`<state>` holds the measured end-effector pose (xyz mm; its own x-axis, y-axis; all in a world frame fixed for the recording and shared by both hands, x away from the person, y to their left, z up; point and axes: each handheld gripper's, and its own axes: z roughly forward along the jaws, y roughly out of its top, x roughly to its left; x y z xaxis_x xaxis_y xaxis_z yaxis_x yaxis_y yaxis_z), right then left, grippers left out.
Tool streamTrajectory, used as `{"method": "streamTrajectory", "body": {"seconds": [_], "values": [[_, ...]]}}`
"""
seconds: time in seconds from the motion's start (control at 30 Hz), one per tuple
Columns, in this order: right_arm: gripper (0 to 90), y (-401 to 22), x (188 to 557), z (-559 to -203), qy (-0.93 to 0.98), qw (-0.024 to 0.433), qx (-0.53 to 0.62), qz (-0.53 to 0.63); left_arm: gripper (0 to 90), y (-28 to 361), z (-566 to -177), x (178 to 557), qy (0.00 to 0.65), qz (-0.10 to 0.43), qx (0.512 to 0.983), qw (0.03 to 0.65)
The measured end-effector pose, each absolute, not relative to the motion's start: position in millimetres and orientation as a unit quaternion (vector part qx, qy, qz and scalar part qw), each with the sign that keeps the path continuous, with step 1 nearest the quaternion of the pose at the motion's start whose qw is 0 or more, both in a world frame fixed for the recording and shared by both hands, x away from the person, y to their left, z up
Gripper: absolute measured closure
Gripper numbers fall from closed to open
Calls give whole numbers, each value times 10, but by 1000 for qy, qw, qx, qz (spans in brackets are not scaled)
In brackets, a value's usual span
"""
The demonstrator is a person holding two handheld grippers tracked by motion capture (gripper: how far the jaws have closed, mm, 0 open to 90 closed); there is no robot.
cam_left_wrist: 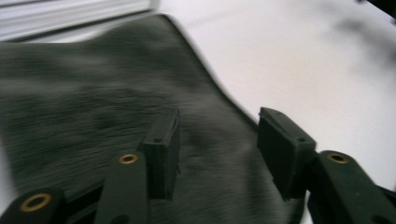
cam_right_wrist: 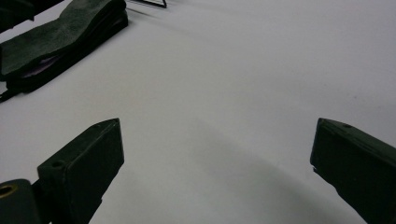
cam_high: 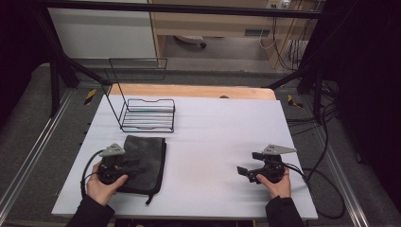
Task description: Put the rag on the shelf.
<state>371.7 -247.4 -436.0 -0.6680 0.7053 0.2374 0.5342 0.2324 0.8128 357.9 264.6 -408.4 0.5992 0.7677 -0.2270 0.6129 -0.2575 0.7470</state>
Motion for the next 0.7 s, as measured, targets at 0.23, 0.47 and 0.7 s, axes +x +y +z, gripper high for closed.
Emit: {"method": "streamTrajectory", "body": {"seconds": [0.23,0.47,0.7], "values": [[47,-2185,3753,-4305,778,96,396,478,428,2992,-4275,3773,501,94,775,374],[60,-1761,3799,-4248,780,89,388,483,502,3086,-4345,3689,490,77,792,355],[101,-1009,3966,-4200,793,81,367,479,597,3214,-4413,3609,500,44,783,367]]}}
